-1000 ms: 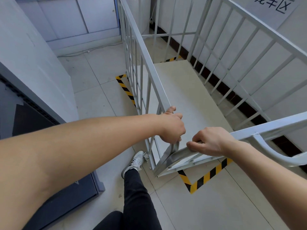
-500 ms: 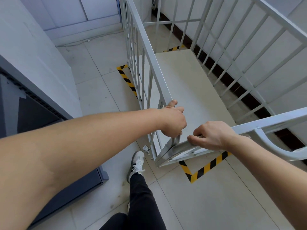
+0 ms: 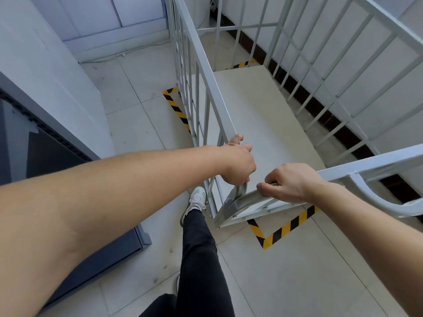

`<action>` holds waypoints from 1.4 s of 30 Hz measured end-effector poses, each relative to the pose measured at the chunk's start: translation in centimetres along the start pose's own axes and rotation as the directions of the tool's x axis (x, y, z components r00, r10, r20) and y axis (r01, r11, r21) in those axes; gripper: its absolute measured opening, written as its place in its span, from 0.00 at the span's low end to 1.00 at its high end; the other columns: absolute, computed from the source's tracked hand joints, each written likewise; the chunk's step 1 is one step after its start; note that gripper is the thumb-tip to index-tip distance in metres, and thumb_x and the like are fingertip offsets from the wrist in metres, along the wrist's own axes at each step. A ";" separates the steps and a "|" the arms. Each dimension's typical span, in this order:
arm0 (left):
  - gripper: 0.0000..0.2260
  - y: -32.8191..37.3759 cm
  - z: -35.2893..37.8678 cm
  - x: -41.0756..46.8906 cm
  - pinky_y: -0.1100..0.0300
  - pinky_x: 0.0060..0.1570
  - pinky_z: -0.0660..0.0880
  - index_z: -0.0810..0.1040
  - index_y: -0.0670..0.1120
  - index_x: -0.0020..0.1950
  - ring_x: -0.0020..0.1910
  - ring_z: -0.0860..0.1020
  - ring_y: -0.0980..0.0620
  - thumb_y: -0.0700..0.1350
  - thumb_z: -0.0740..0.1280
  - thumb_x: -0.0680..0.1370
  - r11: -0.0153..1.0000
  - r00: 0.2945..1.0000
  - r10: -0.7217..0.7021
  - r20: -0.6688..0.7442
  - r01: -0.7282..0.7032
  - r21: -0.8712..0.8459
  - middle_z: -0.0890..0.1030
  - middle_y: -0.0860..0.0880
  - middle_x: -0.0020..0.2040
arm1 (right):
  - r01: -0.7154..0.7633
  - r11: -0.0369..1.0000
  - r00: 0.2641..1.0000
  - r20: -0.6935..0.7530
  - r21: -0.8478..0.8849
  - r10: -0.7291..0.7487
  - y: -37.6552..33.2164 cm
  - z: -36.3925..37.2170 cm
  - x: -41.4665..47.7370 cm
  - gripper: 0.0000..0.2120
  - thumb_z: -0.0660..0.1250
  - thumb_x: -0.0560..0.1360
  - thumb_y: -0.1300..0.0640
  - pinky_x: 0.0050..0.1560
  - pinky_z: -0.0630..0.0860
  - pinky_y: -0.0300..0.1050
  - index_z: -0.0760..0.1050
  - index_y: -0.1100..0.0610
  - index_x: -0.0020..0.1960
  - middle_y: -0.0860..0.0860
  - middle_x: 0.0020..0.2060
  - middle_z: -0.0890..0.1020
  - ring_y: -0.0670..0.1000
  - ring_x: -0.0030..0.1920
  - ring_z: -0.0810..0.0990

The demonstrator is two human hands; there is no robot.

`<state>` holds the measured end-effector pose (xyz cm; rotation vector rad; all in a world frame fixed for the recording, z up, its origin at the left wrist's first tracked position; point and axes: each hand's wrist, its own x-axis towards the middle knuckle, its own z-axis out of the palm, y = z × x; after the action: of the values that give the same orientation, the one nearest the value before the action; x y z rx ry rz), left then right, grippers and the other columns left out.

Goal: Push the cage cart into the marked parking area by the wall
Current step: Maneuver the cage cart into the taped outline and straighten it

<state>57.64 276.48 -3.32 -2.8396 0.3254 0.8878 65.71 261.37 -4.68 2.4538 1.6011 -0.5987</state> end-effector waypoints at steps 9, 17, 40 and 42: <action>0.16 0.1 -0.4 -0.1 0.38 0.71 0.45 0.78 0.44 0.55 0.63 0.65 0.44 0.50 0.53 0.82 1.000 1.000 -0.015 0.023 0.015 -0.014 0.79 0.47 0.52 | 0.027 1.000 1.000 0.015 0.012 -0.028 0.2 -0.2 0.1 0.25 0.54 0.75 0.38 0.30 0.63 0.47 0.65 0.56 0.28 0.51 0.25 0.69 0.52 0.27 0.64; 0.16 0.1 -0.3 0.1 0.38 0.71 0.45 0.78 0.44 0.54 0.62 0.65 0.45 0.50 0.53 0.82 1.000 0.999 -0.022 0.033 0.023 -0.017 0.79 0.47 0.51 | 0.066 0.998 0.998 0.000 0.005 -0.066 0.2 -0.3 -0.1 0.26 0.53 0.75 0.38 0.28 0.60 0.45 0.64 0.56 0.29 0.50 0.24 0.67 0.52 0.27 0.63; 0.14 0.4 -0.5 -0.4 0.40 0.72 0.47 0.77 0.45 0.55 0.62 0.66 0.46 0.50 0.54 0.82 1.000 1.000 -0.026 0.013 0.026 0.006 0.78 0.48 0.50 | 0.101 0.995 0.994 -0.039 -0.015 -0.102 0.3 -0.2 -0.3 0.27 0.51 0.77 0.37 0.27 0.60 0.44 0.69 0.57 0.31 0.51 0.26 0.71 0.53 0.28 0.67; 0.14 0.3 -0.5 -0.3 0.40 0.72 0.47 0.77 0.46 0.55 0.62 0.66 0.46 0.50 0.54 0.82 1.000 1.000 -0.024 0.017 0.024 0.007 0.77 0.49 0.50 | 0.105 0.994 0.994 -0.039 -0.013 -0.105 0.3 0.0 -0.3 0.27 0.51 0.77 0.37 0.27 0.60 0.44 0.70 0.57 0.32 0.51 0.26 0.71 0.53 0.28 0.67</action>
<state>57.56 276.16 -2.75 -2.8218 0.2914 0.9040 65.90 261.04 -4.58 2.4009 1.7527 -0.5580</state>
